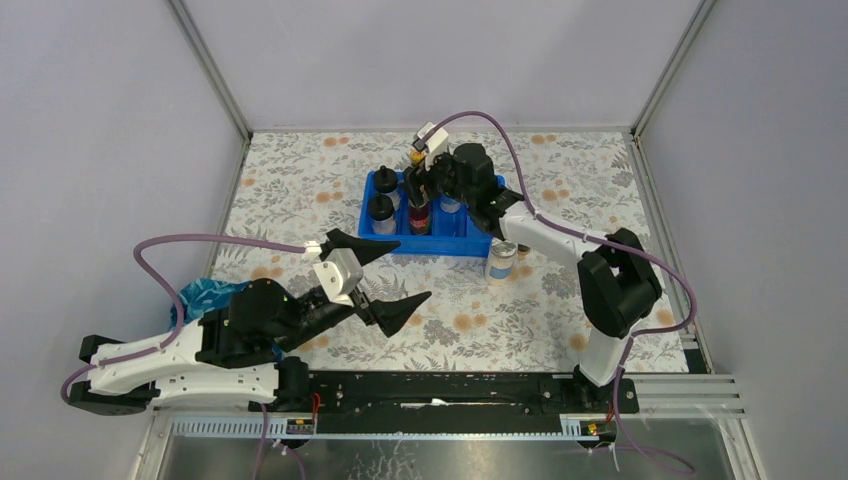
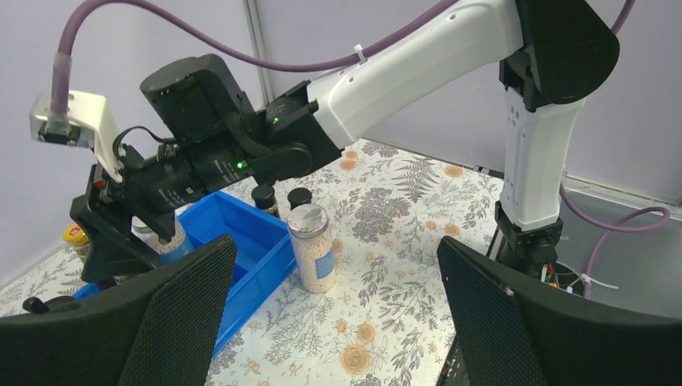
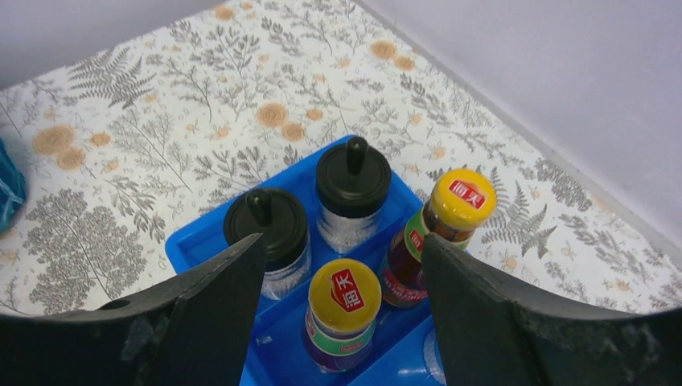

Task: Organize the condiment bottles
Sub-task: Place the bottle in the storage box.

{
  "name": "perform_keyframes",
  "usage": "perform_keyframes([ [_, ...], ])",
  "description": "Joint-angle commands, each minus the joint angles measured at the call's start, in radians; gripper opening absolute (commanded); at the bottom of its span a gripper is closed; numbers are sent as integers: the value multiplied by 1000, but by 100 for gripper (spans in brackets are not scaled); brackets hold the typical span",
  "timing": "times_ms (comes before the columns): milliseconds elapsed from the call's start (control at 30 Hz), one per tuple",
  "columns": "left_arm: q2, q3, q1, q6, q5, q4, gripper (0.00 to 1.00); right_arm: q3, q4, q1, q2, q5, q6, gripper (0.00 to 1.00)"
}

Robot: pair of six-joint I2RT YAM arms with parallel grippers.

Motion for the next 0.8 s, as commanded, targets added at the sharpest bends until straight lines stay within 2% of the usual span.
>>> perform_keyframes([
  [0, -4, -3, 8, 16, -27, 18, 99, 57, -2, -5, -75, -23, -15, 78],
  [433, 48, 66, 8, -21, -55, -11, 99, 23, 0, -4, -212, 22, -11, 81],
  [767, 250, 127, 8, -45, -127, 47, 99, -73, -91, -7, -432, 371, -35, 84],
])
